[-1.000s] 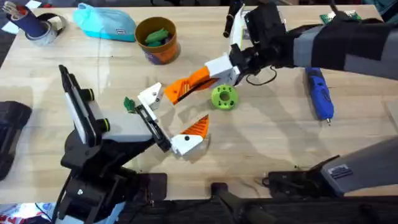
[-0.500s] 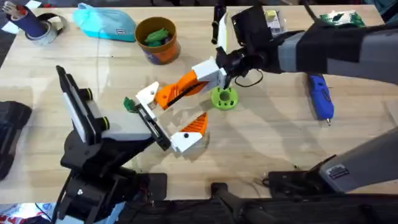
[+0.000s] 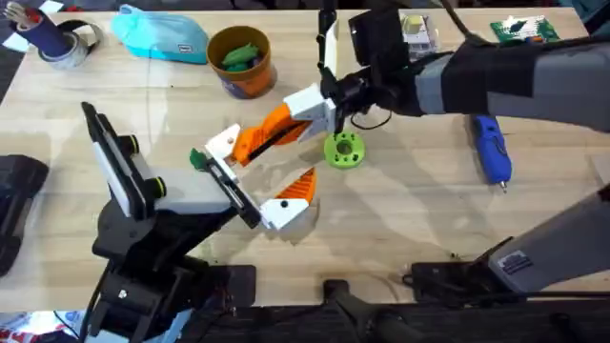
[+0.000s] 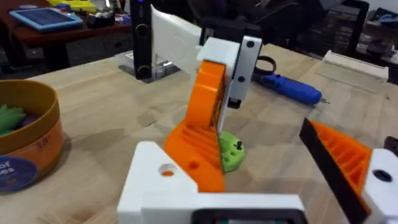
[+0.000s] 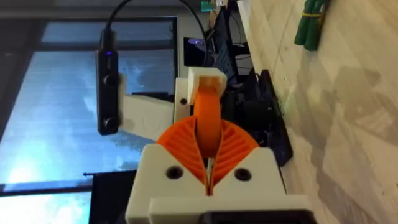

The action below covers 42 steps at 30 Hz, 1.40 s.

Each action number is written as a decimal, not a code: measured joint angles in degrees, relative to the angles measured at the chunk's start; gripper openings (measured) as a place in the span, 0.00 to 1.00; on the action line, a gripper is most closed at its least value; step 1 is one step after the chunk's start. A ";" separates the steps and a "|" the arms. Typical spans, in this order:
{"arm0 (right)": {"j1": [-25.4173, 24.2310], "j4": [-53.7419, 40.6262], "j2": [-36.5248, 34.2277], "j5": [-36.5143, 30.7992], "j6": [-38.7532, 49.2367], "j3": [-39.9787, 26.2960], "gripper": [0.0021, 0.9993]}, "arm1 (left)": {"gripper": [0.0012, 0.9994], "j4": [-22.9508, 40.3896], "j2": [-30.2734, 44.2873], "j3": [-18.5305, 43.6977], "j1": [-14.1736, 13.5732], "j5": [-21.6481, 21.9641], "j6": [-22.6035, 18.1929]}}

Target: Pick up the gripper from the table and insert it into the empty holder that is missing its gripper. Then pick up a screw, insert it into the mounting hole, and use the screwdriver to tighten it. Finally, clean up the table by picking up the vegetable and placing it into the bucket.

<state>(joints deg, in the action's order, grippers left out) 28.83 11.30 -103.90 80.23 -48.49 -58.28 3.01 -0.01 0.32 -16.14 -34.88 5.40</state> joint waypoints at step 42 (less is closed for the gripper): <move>7.32 11.77 0.00 -10.19 -8.35 -0.07 0.46 | 0.99 -0.05 0.00 0.00 -0.07 -0.67 -0.12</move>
<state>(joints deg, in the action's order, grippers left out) 36.14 23.07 -103.90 70.04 -56.84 -58.35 2.95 -0.01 0.32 -16.21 -35.55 5.27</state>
